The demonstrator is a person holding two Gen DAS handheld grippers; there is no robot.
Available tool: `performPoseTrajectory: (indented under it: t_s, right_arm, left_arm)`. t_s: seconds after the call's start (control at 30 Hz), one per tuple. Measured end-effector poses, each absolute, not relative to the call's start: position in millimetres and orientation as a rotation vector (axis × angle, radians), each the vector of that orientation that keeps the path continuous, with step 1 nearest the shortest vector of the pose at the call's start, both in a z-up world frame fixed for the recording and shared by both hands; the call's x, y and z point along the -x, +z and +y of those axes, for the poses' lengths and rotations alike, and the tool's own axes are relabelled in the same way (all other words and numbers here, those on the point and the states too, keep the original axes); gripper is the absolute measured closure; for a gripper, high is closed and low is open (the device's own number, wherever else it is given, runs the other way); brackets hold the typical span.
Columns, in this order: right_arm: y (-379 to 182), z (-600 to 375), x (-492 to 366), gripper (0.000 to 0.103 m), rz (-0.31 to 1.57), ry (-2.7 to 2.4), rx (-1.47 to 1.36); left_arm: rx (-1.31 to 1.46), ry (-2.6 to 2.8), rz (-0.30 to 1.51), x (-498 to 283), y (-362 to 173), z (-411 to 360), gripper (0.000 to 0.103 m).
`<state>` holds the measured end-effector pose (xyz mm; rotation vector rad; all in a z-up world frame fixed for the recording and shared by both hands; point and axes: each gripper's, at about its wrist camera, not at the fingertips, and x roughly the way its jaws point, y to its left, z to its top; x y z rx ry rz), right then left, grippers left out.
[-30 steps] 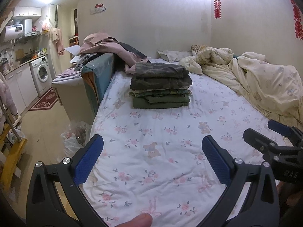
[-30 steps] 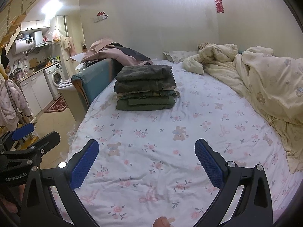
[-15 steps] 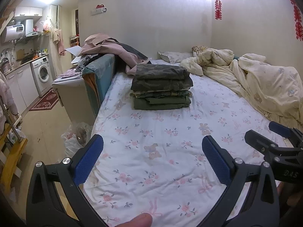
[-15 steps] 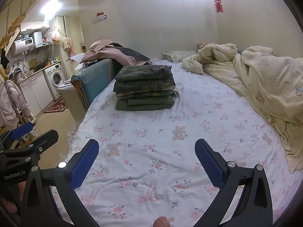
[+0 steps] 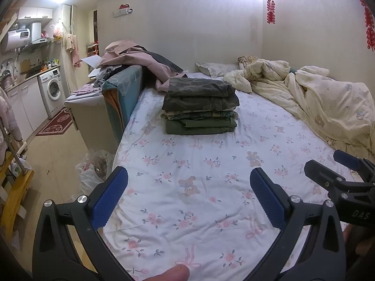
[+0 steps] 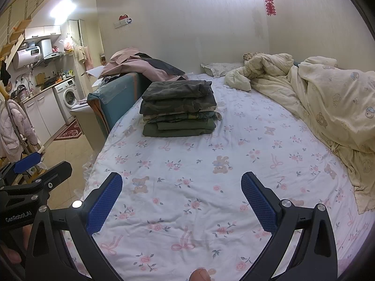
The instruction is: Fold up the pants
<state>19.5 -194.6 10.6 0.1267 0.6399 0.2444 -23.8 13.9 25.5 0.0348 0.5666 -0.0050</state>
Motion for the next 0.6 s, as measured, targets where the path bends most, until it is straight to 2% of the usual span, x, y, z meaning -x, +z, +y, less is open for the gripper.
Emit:
performPoseTrajectory:
  t_s: [0.6]
  right_arm:
    - [10.8, -194.9, -19.6, 0.000, 0.641, 0.245, -0.126]
  left_arm:
    - [-0.032, -0.007, 0.567, 24.3, 23.6, 14.6, 0.000]
